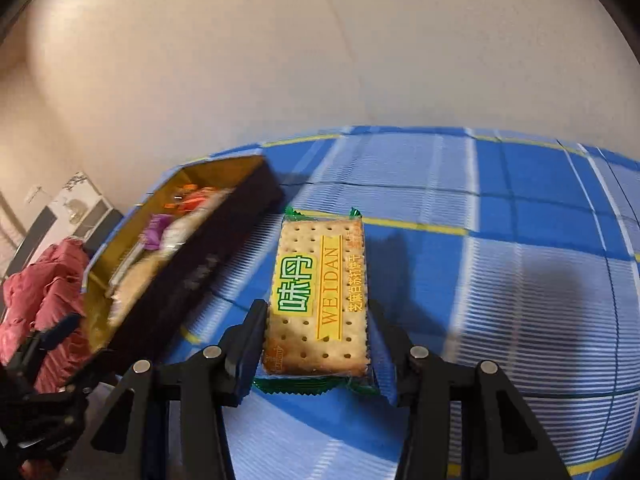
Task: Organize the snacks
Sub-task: 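Carry the WEIDAN cracker pack into the gold tray and open the right gripper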
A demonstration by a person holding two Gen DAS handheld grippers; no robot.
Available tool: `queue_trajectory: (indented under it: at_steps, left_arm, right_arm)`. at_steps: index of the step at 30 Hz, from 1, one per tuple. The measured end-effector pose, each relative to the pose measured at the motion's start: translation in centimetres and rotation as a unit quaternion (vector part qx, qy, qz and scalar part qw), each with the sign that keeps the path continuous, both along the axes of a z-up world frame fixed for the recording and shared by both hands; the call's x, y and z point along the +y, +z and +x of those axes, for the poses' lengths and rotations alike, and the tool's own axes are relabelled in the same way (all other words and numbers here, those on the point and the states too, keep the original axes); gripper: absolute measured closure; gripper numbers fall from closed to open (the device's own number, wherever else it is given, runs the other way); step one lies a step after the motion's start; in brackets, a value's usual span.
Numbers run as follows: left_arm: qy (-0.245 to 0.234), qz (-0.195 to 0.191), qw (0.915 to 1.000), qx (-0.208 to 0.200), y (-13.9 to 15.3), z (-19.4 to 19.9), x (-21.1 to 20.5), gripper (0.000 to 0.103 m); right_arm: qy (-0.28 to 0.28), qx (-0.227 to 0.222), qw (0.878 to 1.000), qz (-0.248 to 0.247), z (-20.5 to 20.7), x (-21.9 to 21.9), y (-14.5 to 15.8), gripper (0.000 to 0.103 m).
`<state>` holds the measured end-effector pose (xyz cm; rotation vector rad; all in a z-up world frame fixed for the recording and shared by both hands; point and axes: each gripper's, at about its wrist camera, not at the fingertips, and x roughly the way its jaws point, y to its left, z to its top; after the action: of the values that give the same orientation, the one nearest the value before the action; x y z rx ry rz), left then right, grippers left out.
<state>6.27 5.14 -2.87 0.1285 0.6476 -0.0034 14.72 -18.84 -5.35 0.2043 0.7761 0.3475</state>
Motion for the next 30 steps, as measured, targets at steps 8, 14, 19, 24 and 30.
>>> queue_trajectory:
  at_steps: [8, 14, 19, 24, 30]
  left_arm:
    - [0.033, -0.06, 0.9972, -0.029, 1.7, 1.5, 4.8, 0.015]
    - [0.059, -0.068, 0.995, -0.043, 1.5, 1.9, 7.1, 0.015]
    - [0.086, -0.118, 0.9889, -0.027, 0.9, 2.1, 9.7, 0.013]
    - [0.105, -0.144, 0.9839, -0.014, 0.5, 2.2, 11.0, 0.013]
    - [0.106, -0.119, 0.9873, 0.004, 1.0, 1.2, 9.9, 0.013]
  right_arm:
    - [0.056, -0.012, 0.998, -0.009, 1.2, 8.8, 5.2, 0.054]
    - [0.069, 0.027, 0.997, -0.022, 4.2, 14.5, 5.0, 0.054]
    - [0.07, 0.058, 0.995, -0.045, 6.0, 17.2, 3.3, 0.054]
    - [0.062, 0.065, 0.993, -0.074, 6.6, 18.5, 2.2, 0.053]
    - [0.04, 0.021, 0.99, -0.132, 5.6, 18.3, 3.2, 0.051]
